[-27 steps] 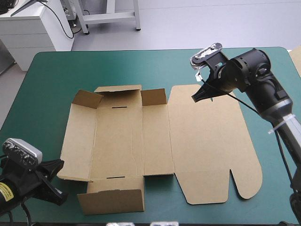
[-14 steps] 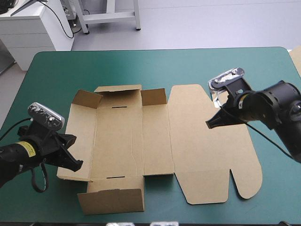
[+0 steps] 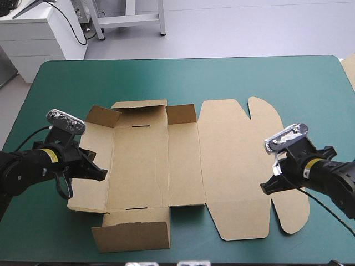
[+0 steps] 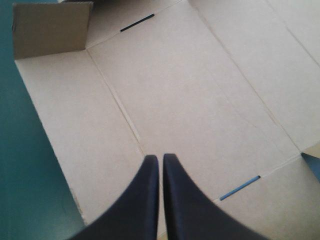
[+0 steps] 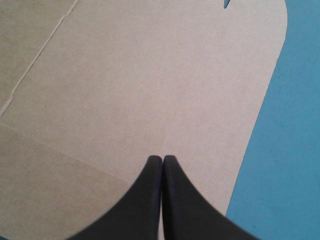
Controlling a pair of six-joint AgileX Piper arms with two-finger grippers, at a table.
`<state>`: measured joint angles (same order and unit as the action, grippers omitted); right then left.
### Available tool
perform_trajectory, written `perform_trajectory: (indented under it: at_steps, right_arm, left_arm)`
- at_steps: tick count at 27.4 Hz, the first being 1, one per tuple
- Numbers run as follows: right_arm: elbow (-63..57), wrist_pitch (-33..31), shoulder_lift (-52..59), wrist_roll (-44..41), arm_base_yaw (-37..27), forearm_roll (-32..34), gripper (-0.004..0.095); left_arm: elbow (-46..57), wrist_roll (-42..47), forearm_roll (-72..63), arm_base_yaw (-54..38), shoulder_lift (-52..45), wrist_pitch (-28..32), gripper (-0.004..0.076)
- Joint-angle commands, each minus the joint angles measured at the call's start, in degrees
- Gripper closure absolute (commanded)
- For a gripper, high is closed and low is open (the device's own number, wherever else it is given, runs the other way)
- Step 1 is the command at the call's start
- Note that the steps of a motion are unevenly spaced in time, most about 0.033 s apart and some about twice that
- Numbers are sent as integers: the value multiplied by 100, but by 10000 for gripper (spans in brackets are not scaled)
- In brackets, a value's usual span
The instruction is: Fold the box
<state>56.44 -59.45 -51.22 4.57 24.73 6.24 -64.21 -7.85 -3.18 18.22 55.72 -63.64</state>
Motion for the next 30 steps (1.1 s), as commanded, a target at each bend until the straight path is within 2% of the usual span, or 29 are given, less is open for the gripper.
perform_trajectory:
  at_steps: [1, 5, 11, 14, 22, 28, 30]
  right_arm:
    - [-125, 390, 362, -48, -40, 51, 929]
    - [-315, 436, 568, -409, -40, 51, 929]
    - [-434, 576, 614, -590, -40, -27, 929]
    - [-479, 588, 614, -590, -40, -77, 929]
    - [-576, 578, 614, -419, -40, -48, 929]
    - [-576, 630, 614, -377, -40, -48, 929]
    - [-576, 762, 614, -270, -40, -48, 929]
  left_arm:
    - [-186, -252, -66, -489, 233, 251, 706]
    - [-186, -988, -430, -1342, 561, -52, 706]
    - [-176, -2160, -1999, -2951, 731, -361, 706]
    - [-176, -2889, -2703, -3752, 731, -1073, 706]
    - [-131, -3071, -2942, -5575, 820, -1026, 706]
    - [-131, -3036, -1989, -5643, 1091, -909, 722]
    - [-121, -2721, -1991, -5643, 1131, -842, 732]
